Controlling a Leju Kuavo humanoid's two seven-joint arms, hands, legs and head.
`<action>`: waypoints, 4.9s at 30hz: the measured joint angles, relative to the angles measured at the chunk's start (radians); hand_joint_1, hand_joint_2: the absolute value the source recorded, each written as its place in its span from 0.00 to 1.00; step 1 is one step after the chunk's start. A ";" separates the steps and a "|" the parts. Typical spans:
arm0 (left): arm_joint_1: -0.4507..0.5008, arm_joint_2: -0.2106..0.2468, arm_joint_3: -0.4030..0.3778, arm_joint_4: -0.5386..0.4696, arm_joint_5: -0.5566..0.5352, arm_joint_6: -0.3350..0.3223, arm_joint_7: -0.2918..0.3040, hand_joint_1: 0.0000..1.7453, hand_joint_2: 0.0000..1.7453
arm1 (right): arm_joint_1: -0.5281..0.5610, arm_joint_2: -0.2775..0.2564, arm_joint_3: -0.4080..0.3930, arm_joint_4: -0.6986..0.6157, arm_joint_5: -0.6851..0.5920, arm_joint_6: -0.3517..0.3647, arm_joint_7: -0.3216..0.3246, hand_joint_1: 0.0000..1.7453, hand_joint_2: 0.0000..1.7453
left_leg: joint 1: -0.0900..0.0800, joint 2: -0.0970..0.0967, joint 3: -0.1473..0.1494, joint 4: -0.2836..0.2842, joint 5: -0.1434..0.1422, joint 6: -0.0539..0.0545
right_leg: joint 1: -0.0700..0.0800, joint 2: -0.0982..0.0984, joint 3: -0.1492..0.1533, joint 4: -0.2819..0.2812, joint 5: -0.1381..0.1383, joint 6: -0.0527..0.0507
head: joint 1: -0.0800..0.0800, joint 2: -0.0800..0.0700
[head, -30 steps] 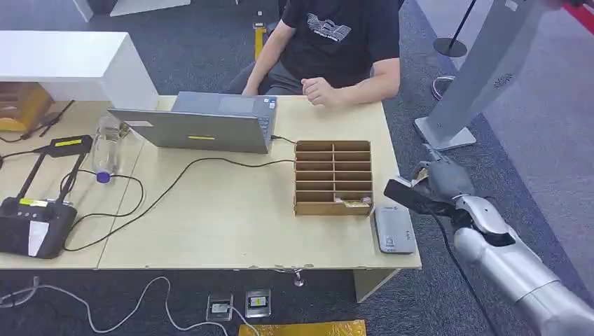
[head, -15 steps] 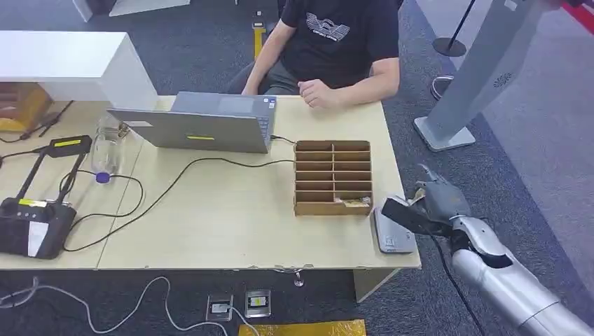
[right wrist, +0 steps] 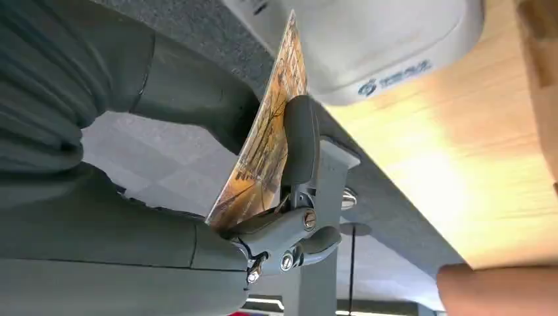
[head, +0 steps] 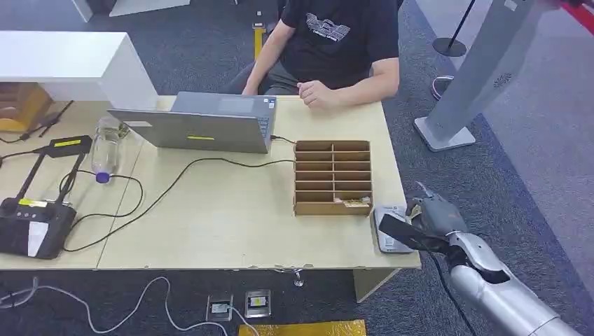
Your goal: Pass the card to the sensor for recognition and then transmit it.
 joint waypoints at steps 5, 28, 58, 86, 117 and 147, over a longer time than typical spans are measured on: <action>0.000 0.001 0.000 0.000 -0.003 0.000 0.000 0.00 0.00 | 0.004 0.007 0.010 -0.006 -0.002 -0.003 0.011 1.00 1.00 | 0.000 0.000 0.001 0.000 0.000 0.000 | 0.000 0.000 0.000 0.000 0.000 0.000 | 0.000 0.000; 0.000 0.011 0.000 0.000 -0.024 -0.020 -0.001 0.00 0.00 | 0.061 -0.029 0.006 -0.098 -0.018 -0.052 0.085 1.00 1.00 | 0.000 0.001 0.001 0.000 0.000 0.000 | 0.000 0.000 0.001 -0.001 0.000 0.000 | 0.000 0.000; -0.003 0.015 0.000 0.000 -0.039 -0.013 -0.031 0.00 0.00 | -0.295 -0.100 -0.433 -0.246 0.196 0.149 -0.064 1.00 1.00 | 0.001 0.000 -0.001 0.000 0.000 0.000 | 0.001 0.000 0.001 -0.001 0.000 0.000 | 0.000 0.000; -0.071 0.014 -0.046 -0.002 -0.148 -0.046 0.015 0.00 0.00 | -0.319 0.223 -0.206 0.017 0.339 0.150 -0.097 1.00 1.00 | 0.003 -0.001 -0.001 0.000 0.000 -0.001 | 0.003 -0.001 0.001 -0.001 0.000 -0.001 | 0.000 0.000; -0.048 0.016 -0.050 -0.002 -0.131 -0.050 0.012 0.00 0.00 | -0.252 0.213 -0.221 0.045 0.258 0.042 -0.127 0.00 0.00 | 0.003 0.000 -0.001 0.000 0.000 -0.001 | 0.003 0.000 0.000 -0.001 0.000 -0.001 | 0.000 0.000; -0.010 0.016 -0.046 -0.002 -0.087 -0.026 -0.003 0.00 0.00 | 0.147 -0.017 -0.112 -0.464 0.285 -0.042 0.111 0.00 1.00 | 0.003 0.001 0.000 0.000 -0.001 -0.002 | 0.003 0.001 0.000 -0.002 0.000 -0.002 | 0.000 0.000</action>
